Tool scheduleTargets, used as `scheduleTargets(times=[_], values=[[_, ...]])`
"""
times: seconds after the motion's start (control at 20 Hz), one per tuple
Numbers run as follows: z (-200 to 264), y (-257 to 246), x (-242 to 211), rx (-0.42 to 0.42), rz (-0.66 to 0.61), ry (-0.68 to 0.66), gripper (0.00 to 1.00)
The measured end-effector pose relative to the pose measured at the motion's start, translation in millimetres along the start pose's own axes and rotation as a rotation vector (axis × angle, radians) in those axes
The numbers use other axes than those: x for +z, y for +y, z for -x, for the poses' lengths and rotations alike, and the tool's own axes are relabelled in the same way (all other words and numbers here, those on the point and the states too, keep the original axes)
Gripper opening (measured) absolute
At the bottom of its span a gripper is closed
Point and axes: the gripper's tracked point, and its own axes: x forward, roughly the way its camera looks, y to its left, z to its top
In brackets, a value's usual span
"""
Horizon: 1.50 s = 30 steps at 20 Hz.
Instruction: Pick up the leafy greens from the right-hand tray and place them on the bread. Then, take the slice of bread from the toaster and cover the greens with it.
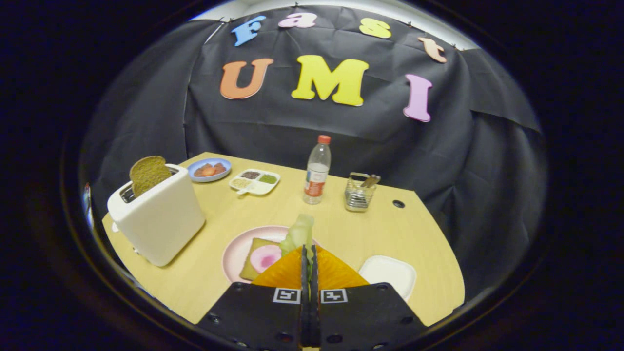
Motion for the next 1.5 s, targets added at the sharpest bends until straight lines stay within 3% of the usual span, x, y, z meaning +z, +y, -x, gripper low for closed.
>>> scheduleTargets(times=[0.25, 0.4, 0.85, 1.35, 1.4, 1.5], values=[[-11.4, 74.9, 5.9, 0.148, -0.024, 0.008, 0.0], [-30.7, 91.6, 8.7, 0.193, -0.042, 0.013, 0.0], [-116.0, 33.5, -27.8, 0.085, -0.066, 0.097, 0.0], [-144.6, 23.5, -43.0, 0.092, -0.097, 0.122, 0.03], [-142.4, 21.7, -44.7, 0.087, -0.102, 0.127, 0.05], [-141.3, 23.4, -46.8, 0.099, -0.118, 0.125, 0.25]])
